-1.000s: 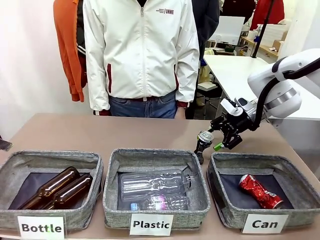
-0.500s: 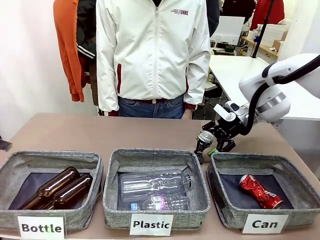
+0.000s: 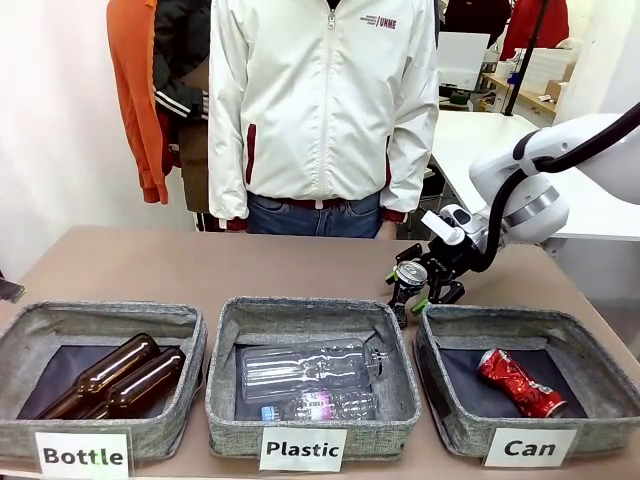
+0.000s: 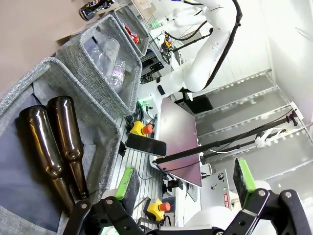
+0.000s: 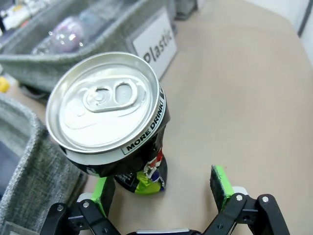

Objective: Sort the can waste into the basket.
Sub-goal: Pick up the can waste from the table and place it in the right Fabric basket.

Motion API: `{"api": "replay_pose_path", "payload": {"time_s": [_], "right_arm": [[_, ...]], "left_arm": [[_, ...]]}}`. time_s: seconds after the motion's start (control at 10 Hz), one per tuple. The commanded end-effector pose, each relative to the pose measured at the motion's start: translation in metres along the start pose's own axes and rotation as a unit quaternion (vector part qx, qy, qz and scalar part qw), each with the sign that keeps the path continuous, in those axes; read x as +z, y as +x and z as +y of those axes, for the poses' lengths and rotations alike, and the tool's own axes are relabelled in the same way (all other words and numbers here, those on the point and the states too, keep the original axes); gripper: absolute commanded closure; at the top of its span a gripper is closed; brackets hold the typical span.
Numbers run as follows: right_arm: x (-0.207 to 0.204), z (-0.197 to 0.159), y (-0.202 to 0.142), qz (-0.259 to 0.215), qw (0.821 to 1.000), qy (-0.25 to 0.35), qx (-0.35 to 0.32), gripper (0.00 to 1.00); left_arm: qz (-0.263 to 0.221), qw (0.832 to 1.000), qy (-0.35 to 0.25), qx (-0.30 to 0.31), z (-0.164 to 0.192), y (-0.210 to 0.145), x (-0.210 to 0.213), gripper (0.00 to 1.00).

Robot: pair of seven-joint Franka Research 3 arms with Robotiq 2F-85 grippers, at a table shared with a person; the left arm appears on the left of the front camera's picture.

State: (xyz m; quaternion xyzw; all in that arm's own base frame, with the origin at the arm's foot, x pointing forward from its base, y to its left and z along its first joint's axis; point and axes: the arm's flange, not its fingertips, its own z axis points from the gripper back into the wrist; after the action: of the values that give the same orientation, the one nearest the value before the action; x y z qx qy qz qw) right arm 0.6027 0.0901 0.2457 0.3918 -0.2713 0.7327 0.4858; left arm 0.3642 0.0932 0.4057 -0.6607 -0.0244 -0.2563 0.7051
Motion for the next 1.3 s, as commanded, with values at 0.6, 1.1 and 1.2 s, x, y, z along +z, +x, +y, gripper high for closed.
{"api": "replay_pose_path", "payload": {"time_s": [0.6,1.1,1.2], "right_arm": [[-0.0116,-0.0170,0.0023,-0.080,0.995,0.056,-0.002,0.00],[-0.0125,-0.0184,0.0019,-0.124,0.988,0.096,-0.016,0.58],[-0.0118,-0.0184,0.0015,-0.126,0.987,0.095,-0.016,1.00]], "left_arm": [[0.000,1.000,-0.004,-0.003,-0.0033,-0.0001,-0.0001,0.00],[0.000,1.000,-0.004,-0.003,-0.0033,-0.0001,-0.0001,0.00],[0.000,1.000,-0.004,-0.003,-0.0033,-0.0001,-0.0001,0.00]]}}
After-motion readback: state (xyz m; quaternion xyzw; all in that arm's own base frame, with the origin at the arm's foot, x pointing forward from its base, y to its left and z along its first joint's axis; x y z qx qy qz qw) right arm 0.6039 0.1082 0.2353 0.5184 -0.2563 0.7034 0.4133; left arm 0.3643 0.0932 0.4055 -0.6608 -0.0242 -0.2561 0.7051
